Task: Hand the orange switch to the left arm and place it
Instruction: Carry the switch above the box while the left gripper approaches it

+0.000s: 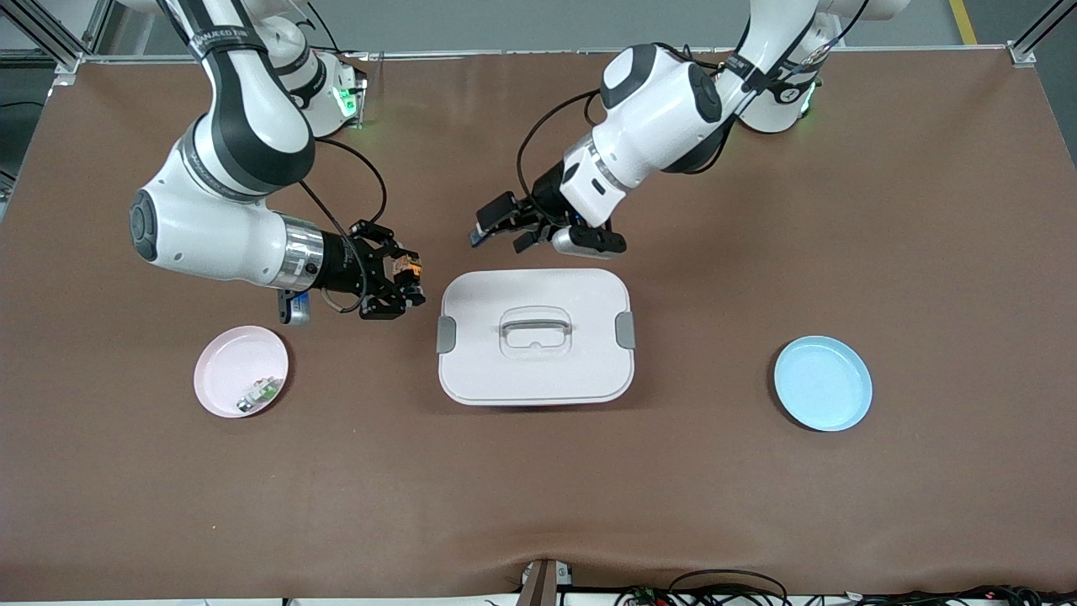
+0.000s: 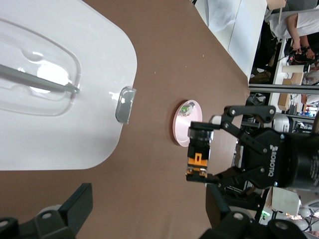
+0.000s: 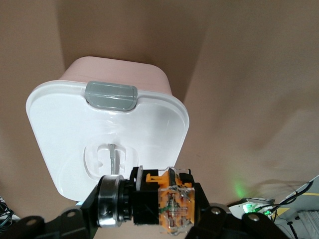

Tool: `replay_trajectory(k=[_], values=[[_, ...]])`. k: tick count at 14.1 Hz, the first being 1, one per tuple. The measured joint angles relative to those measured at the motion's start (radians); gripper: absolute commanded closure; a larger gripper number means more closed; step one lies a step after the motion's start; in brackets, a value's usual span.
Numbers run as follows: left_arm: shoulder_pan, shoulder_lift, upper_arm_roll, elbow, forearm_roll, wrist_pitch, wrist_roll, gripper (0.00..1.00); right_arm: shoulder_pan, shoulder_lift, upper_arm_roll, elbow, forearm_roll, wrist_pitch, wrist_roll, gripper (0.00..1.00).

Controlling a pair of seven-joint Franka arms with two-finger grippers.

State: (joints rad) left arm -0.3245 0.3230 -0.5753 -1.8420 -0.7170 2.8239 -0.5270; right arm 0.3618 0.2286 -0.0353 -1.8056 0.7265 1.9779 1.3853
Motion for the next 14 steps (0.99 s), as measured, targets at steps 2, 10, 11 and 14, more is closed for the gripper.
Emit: replay_trajectory(k=[2,10,11,14], values=[[-0.018,0.0,0.0,0.009,0.005,0.002,0.002,0.0,0.0,0.0,0.0,0.0,0.0,0.0,-0.001,1.0],[-0.06,0.093,0.0,0.097,0.028,0.033,0.005,0.0,0.0,0.0,0.0,-0.001,0.0,-0.001,-0.001,1.0],[-0.069,0.107,0.0,0.107,0.028,0.053,0.005,0.0,0.0,0.0,0.0,-0.001,0.001,-0.002,-0.001,1.0],[-0.088,0.147,0.0,0.148,0.028,0.078,0.005,0.0,0.003,0.0,0.001,-0.001,0.019,-0.003,-0.001,1.0]])
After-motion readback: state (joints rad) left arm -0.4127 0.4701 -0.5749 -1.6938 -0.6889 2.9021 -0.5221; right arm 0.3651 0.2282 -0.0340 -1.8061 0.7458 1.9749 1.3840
